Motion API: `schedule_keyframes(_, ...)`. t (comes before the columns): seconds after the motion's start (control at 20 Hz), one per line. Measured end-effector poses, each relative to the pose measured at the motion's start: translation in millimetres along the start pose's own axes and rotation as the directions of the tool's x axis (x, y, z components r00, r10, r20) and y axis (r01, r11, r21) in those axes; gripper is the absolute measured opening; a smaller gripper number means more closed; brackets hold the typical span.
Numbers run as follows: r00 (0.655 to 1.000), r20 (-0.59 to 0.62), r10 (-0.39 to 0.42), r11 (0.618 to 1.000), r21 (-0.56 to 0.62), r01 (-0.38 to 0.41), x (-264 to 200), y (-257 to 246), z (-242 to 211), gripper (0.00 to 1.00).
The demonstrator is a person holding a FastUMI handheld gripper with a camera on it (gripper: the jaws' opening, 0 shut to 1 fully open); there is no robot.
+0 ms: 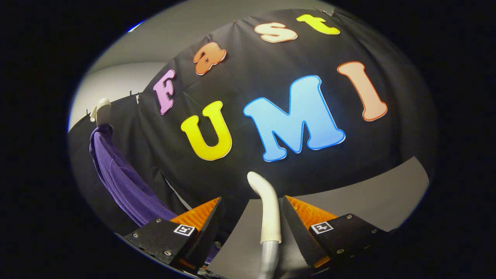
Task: Iron the clothes twice with a garment steamer, once on the left side and once on the right side.
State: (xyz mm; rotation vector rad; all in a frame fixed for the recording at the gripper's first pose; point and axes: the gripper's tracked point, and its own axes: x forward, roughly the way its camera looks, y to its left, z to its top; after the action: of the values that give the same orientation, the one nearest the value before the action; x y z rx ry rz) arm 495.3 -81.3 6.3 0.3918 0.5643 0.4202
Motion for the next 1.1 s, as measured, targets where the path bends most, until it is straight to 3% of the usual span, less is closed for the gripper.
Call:
schedule_keyframes(0.4, 0.978, -0.199, 0.070, 0.983, 0.179, -0.034, 53.7, -22.5, -34.3, 0.94)
schedule_keyframes(0.5, 0.968, -0.241, 0.063, 0.978, 0.207, -0.012, 62.0, -30.2, -42.2, 0.94)
schedule_keyframes(0.7, 0.947, -0.294, 0.128, 0.960, 0.277, -0.043, 69.1, -27.9, -57.4, 0.92)
schedule_keyframes(0.95, 0.922, -0.328, 0.205, 0.910, 0.412, -0.055, 77.3, -28.7, -69.4, 0.70)
schedule_keyframes(1.0, 0.918, -0.331, 0.220, 0.891, 0.451, -0.051, 80.7, -29.8, -71.6, 0.56)
schedule_keyframes(1.1, 0.918, -0.317, 0.239, 0.863, 0.502, -0.051, 73.4, -32.8, -69.4, 0.43)
